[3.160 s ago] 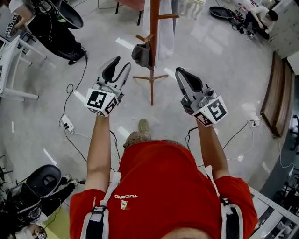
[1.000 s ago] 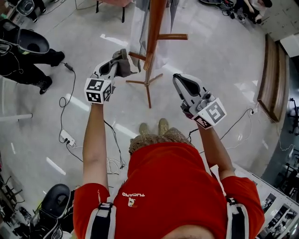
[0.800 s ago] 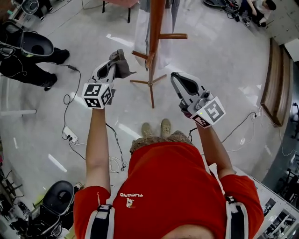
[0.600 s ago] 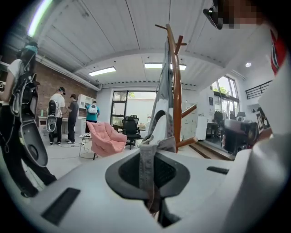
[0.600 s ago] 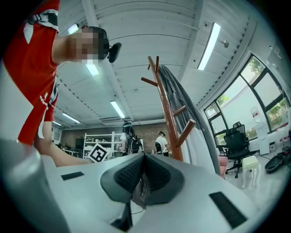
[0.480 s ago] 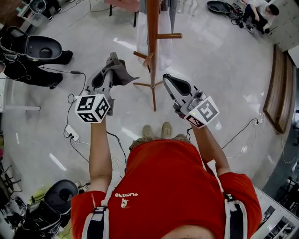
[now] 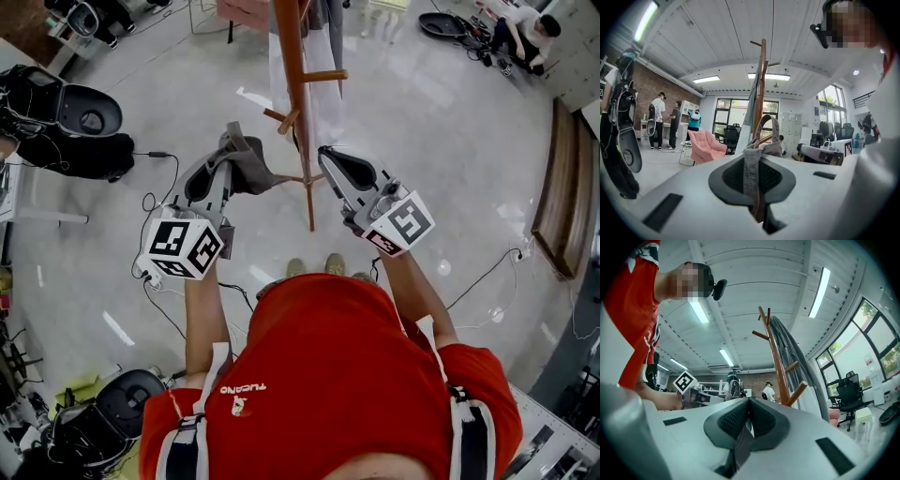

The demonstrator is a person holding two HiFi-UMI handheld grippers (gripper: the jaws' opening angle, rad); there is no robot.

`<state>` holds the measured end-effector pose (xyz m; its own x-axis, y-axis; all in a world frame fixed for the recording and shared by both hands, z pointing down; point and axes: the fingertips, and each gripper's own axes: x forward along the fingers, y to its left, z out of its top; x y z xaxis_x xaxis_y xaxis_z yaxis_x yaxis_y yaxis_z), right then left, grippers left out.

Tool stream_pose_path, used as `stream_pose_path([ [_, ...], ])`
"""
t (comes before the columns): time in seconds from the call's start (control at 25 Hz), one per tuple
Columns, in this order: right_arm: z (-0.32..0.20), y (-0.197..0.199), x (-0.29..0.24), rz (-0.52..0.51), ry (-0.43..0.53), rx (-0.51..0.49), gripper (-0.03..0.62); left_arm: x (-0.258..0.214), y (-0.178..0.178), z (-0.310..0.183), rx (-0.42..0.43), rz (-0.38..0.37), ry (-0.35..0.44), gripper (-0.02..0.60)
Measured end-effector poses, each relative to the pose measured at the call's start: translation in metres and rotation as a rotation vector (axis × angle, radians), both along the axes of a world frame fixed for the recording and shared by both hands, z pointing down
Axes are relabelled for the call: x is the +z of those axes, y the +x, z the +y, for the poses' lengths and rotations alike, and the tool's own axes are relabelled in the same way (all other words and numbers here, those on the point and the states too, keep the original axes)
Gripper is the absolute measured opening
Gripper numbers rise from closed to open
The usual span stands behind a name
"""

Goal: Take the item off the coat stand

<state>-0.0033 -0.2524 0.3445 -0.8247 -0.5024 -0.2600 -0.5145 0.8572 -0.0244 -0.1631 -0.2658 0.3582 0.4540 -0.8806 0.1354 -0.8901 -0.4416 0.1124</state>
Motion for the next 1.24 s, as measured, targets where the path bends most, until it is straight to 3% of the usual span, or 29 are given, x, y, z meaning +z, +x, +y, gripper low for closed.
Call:
stream_pose_path([
  [0.32,-0.003,0.004,-0.006,0.003,0.014,-0.001,0.023,-0.003,0.027,0.003,0.051,-0.007,0.002,0.018],
  [1.24,-0.01,0.001,-0.004,0.01,0.013,0.004,0.023,0.001,0.026,-0.002,0.068,-0.006,-0.008,0.018],
])
